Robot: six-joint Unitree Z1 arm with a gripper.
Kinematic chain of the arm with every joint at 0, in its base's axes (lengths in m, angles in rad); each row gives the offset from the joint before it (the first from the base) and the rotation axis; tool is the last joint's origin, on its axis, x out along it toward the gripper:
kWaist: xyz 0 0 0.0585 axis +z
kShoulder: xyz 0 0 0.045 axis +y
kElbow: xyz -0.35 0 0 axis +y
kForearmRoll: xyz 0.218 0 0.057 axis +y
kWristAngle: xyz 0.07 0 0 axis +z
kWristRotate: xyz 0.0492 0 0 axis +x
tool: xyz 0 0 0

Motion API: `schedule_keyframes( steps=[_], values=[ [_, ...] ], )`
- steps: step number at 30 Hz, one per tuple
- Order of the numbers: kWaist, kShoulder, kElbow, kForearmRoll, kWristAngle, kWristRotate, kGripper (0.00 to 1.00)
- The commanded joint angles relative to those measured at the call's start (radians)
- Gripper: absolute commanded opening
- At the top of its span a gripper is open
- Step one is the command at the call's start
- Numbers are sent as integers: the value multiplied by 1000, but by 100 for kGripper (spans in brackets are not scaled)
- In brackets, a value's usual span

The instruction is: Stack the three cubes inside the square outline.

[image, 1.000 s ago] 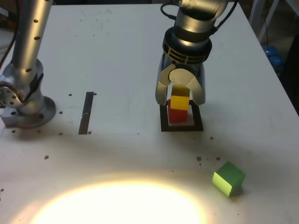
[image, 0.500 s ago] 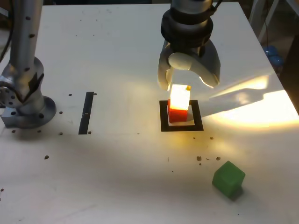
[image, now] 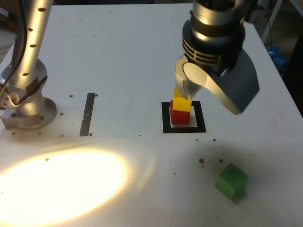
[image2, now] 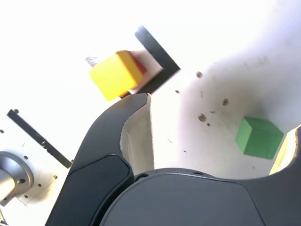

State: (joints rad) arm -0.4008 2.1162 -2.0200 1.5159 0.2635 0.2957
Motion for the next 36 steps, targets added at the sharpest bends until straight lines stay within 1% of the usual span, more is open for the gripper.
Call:
schedule_keyframes(
  steps=[1,12,23,36],
  values=[
    [-18,22,-20,2,-5,11,99],
    [-82,100,-84,-2,-39,34,98],
    [-118,218,-188,9,-104,45,95],
    [-124,328,-257,12,-156,45,89]
  ],
)
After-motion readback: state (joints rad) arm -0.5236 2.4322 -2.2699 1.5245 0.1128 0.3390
